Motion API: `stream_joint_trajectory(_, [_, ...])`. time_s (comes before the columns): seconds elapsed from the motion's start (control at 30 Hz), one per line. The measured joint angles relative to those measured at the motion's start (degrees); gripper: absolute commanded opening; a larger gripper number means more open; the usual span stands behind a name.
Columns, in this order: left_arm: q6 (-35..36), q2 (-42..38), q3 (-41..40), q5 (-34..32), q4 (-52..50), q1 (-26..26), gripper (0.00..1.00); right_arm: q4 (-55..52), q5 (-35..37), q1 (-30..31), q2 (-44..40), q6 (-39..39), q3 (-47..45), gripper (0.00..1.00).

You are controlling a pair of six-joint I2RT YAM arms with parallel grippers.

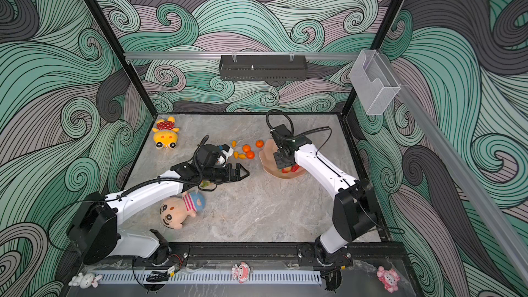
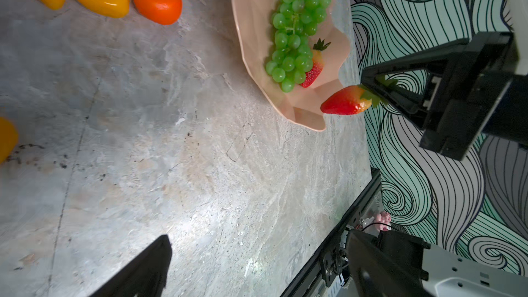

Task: Arrange fruit in a fruit bowl
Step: Place the fruit in the fruit bowl.

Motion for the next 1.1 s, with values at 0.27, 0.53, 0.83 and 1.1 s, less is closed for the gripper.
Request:
stream_joint_trajectory(0.27, [0.17, 3.8, 1.16, -0.48, 0.7, -3.08, 0.99, 0.04, -0.52, -1.05, 4.2, 0.02, 0.02, 0.0])
stream_joint_trajectory(0.53, [0.35, 3.91, 1.16, -1.11, 0.7, -3.72, 0.98, 0.26, -0.35, -2.91, 8.87, 0.33, 0.02, 0.0])
stream_joint_trajectory(0.83, [0.42, 3.91, 1.16, -1.6, 0.63, -3.76, 0.99, -0.24, 2.89, -4.68, 12.02, 1.99, 1.11, 0.29])
stream_joint_trajectory(1.1, [0.48, 4.17, 1.6, -1.77, 0.2, -3.76, 0.99, -0.22, 4.66, -4.85, 11.19, 2.82, 1.64, 0.42])
